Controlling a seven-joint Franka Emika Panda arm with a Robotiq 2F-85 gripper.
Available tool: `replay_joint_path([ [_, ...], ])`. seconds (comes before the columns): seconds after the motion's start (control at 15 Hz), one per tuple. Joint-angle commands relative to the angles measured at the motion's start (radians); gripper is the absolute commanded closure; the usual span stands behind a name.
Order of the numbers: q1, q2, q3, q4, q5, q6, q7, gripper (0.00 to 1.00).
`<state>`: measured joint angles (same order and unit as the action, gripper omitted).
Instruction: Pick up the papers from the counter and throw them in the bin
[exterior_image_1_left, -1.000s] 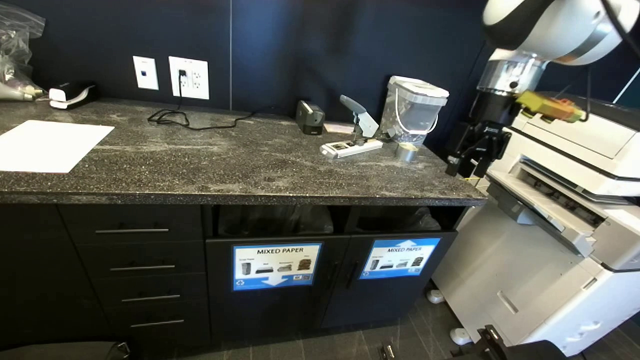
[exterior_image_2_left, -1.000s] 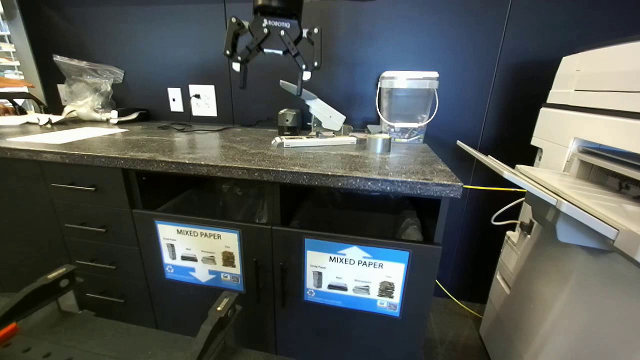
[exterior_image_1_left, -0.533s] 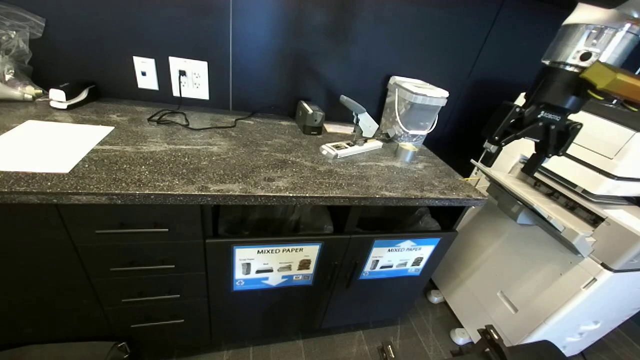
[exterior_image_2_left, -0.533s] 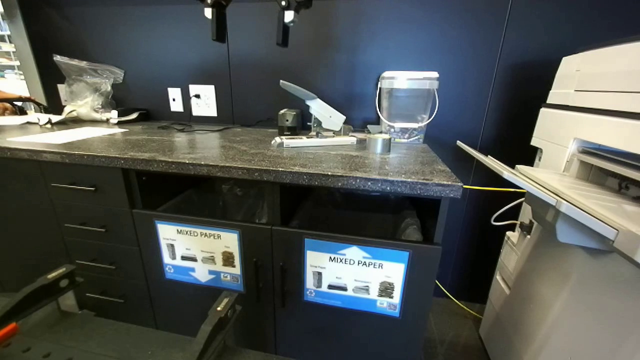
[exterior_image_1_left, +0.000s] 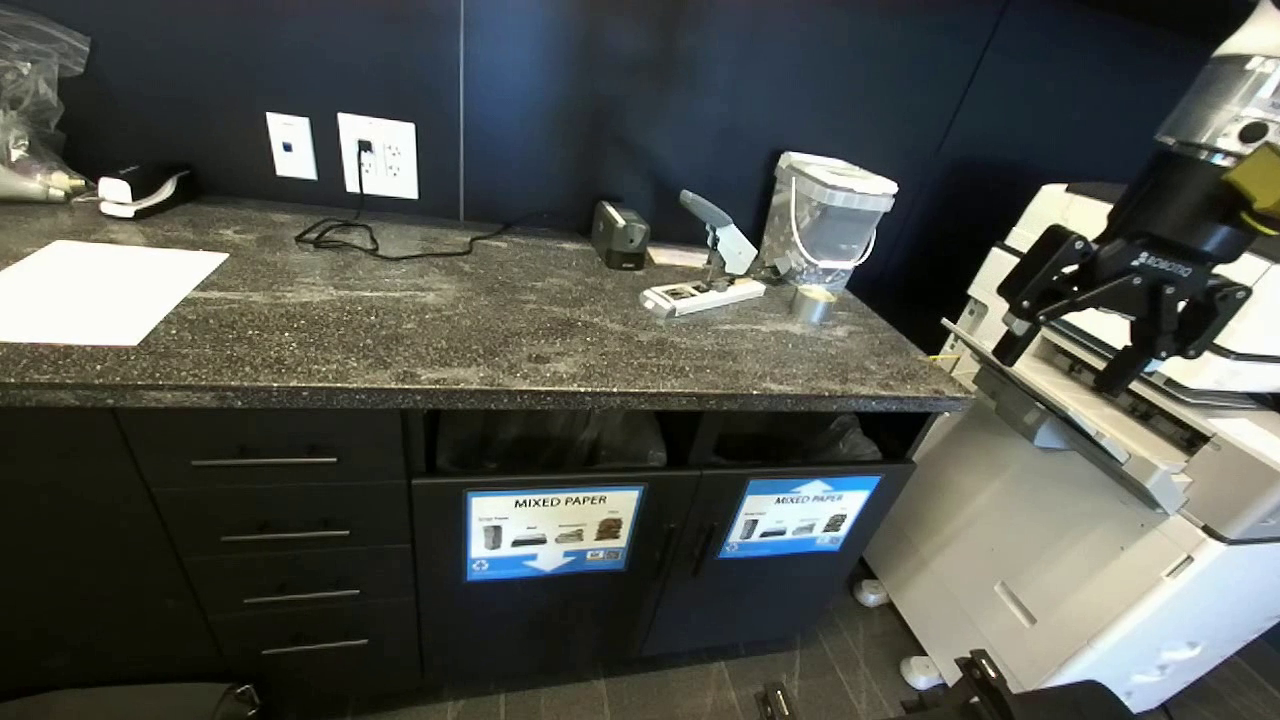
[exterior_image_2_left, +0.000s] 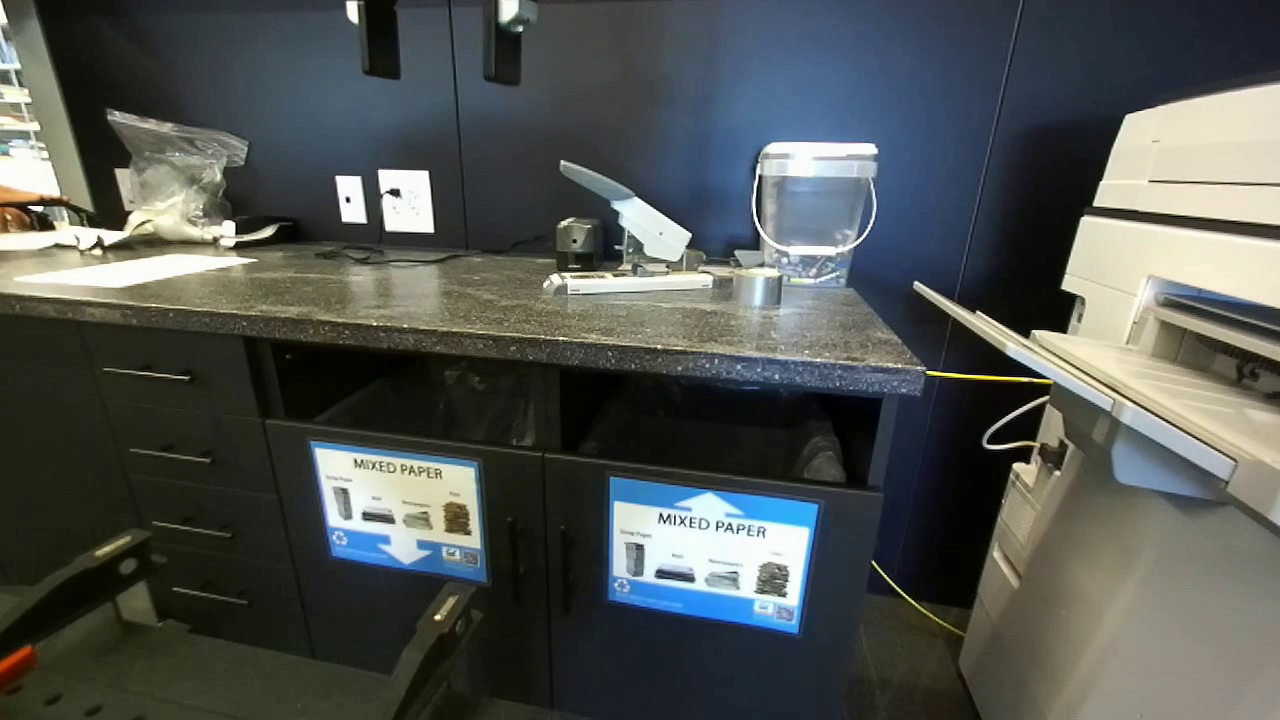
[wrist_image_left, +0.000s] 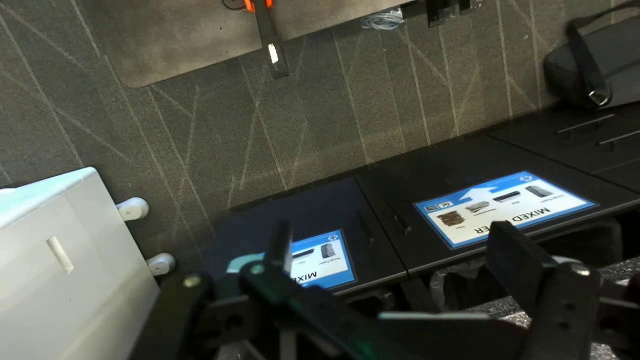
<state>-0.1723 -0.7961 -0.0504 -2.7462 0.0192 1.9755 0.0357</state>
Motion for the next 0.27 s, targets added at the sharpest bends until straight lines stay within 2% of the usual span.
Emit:
replay_joint_path([
  [0.0,0.011,-0.018,-0.012,-0.009,-0.009,-0.005,0.012,0.0],
  [0.2,0.009,-0.038,-0.012,-0.017,-0.009,-0.007,0.017,0.0],
])
